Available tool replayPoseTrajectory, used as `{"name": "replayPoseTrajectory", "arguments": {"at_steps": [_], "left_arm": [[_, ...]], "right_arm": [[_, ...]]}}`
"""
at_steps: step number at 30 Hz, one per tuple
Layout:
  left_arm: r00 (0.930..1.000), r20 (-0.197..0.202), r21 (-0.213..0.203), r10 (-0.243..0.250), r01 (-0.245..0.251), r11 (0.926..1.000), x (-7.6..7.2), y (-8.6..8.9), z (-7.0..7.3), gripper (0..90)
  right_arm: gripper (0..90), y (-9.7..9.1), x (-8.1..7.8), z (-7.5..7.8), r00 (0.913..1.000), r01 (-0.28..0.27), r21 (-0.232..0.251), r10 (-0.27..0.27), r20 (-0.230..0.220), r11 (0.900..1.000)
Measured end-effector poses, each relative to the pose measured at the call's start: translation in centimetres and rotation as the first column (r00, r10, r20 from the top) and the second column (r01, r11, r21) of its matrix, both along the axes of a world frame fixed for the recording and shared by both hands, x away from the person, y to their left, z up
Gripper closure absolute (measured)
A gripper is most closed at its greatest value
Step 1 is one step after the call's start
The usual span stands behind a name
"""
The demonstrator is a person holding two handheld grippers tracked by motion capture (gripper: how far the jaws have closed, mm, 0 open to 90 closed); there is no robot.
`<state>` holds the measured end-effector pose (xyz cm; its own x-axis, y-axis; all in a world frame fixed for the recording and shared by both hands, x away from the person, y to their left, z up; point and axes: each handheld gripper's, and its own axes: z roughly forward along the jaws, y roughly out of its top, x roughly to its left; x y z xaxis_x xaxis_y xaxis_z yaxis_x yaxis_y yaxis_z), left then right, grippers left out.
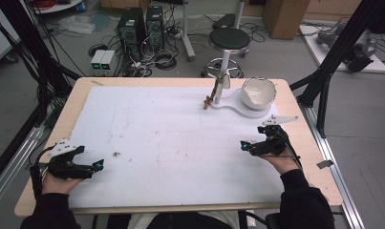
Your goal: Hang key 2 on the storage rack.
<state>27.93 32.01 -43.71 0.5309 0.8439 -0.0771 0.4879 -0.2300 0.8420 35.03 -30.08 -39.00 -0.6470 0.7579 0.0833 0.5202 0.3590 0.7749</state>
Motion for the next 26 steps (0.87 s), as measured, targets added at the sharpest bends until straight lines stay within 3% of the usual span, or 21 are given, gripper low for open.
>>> {"name": "replayPoseTrajectory", "arguments": {"at_steps": [8, 16, 26], "left_arm": [[1.0, -0.004, 0.003, 0.001, -0.001, 1.0, 0.0, 0.0, 0.0, 1.7], [1.0, -0.008, 0.004, -0.002, 0.002, 1.0, 0.1, 0.0, -0.1, 1.7], [0.9999, -0.009, 0.006, -0.009, 0.009, 0.9999, 0.2, 0.1, -0.1, 1.7]], "right_arm": [[0.6, -0.5, -1.5, -1.9, 0.9998, -0.009, -0.008, 0.009, -0.019, 0.9999], [0.6, -0.1, -3.3, -3.4, 0.9981, -0.056, -0.077, 0.054, -0.027, 0.9955], [0.5, -0.3, -3.8, -4.2, 0.9993, -0.035, -0.091, 0.033, -0.02, 0.9953]]}}
